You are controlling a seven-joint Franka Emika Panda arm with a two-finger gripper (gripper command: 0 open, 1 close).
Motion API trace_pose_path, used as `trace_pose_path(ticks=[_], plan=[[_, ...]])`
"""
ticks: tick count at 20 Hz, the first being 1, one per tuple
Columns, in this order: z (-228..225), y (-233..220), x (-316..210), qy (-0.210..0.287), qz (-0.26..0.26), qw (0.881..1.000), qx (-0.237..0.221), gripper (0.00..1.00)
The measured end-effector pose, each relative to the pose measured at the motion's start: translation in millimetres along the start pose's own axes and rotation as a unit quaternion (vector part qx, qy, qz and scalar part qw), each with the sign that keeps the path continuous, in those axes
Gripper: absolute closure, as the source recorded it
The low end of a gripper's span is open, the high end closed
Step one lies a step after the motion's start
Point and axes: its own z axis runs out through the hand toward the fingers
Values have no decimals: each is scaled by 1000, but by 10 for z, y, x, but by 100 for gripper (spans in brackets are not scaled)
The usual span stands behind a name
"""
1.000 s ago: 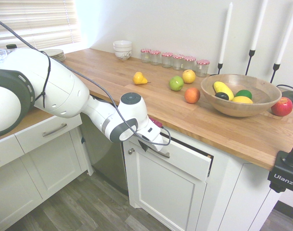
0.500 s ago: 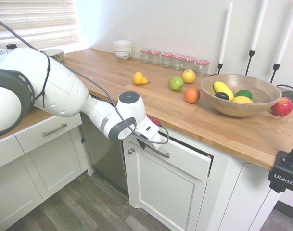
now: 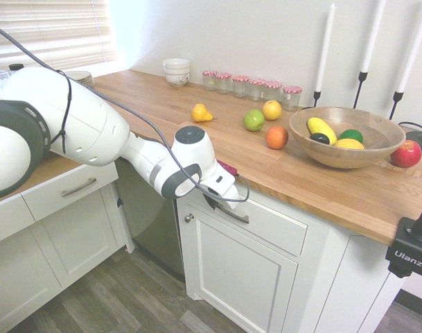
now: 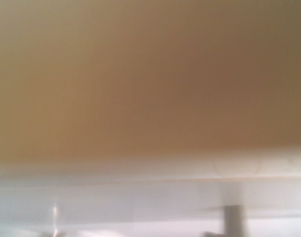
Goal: Close the drawer
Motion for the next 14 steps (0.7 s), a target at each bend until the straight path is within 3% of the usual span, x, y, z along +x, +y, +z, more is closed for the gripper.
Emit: trace_pose_path(ticks=[4,10,14], plan=[[28,132,268,12,12,1000,-5,100],[-32,185,217,1,13,1000,-14,100],[-354,402,87,-64,2,994,-84,100]])
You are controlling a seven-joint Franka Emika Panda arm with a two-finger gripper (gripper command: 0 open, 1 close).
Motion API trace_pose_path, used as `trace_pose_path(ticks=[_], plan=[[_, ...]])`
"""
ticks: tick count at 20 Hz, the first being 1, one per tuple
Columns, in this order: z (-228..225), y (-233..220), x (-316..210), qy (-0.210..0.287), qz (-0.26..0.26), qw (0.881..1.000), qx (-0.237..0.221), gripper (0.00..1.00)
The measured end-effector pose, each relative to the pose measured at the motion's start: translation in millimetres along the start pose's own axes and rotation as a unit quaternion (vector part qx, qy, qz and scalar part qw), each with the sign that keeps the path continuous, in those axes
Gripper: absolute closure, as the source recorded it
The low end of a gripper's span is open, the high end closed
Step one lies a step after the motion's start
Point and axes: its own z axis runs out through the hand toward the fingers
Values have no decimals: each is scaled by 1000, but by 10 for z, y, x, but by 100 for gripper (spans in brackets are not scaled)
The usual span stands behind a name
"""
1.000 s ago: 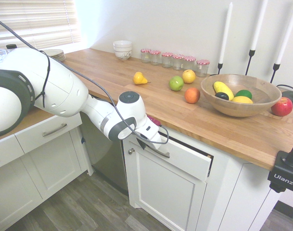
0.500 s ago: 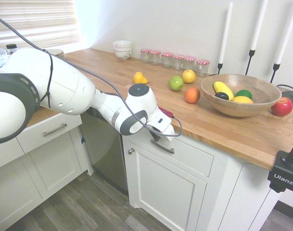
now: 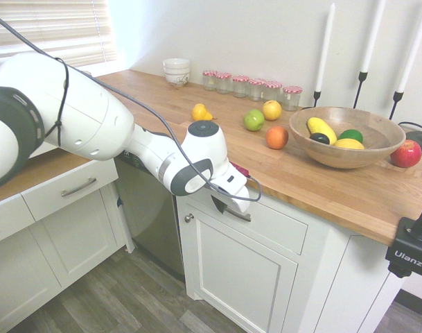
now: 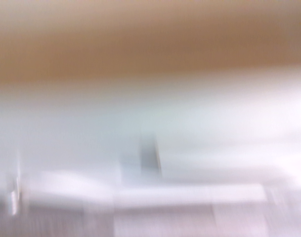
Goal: Close the drawer
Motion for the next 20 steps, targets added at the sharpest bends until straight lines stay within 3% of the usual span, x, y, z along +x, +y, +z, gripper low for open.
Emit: trace_pose_path(ticks=[6,14,15,20], plan=[[-714,568,-149,-35,-19,996,-80,100],[-1598,1423,-550,-47,-15,994,-93,100],[-1689,1545,-623,-47,-13,994,-93,0],[-1984,2052,-999,-51,-8,995,-90,0]])
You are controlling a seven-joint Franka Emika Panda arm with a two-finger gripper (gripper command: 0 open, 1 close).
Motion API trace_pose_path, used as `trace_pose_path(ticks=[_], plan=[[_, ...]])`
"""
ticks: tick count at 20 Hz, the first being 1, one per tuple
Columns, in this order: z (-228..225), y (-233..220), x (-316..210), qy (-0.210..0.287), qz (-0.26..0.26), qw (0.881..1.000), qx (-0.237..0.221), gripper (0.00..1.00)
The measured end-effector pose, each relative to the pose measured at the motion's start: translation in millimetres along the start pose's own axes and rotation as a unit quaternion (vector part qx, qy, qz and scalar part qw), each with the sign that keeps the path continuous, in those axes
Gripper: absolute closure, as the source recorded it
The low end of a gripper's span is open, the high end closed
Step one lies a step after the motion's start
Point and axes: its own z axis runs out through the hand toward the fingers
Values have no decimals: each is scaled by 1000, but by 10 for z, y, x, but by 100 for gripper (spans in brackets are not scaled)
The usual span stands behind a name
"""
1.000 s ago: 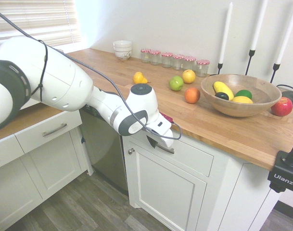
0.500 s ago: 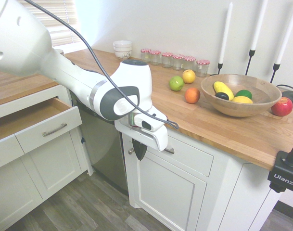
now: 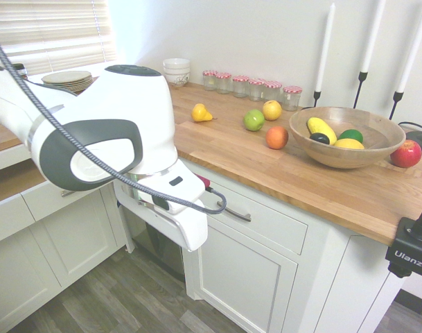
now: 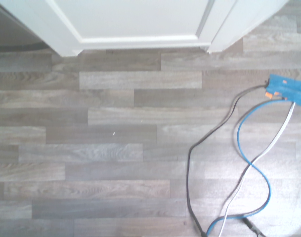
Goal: Close the drawer
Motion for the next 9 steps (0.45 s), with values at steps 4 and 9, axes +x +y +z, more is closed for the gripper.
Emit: trace_pose_path(ticks=[4,9], plan=[[-28,82,-128,0,-3,1000,3,0],[5,89,-155,-1,-7,1000,2,0]])
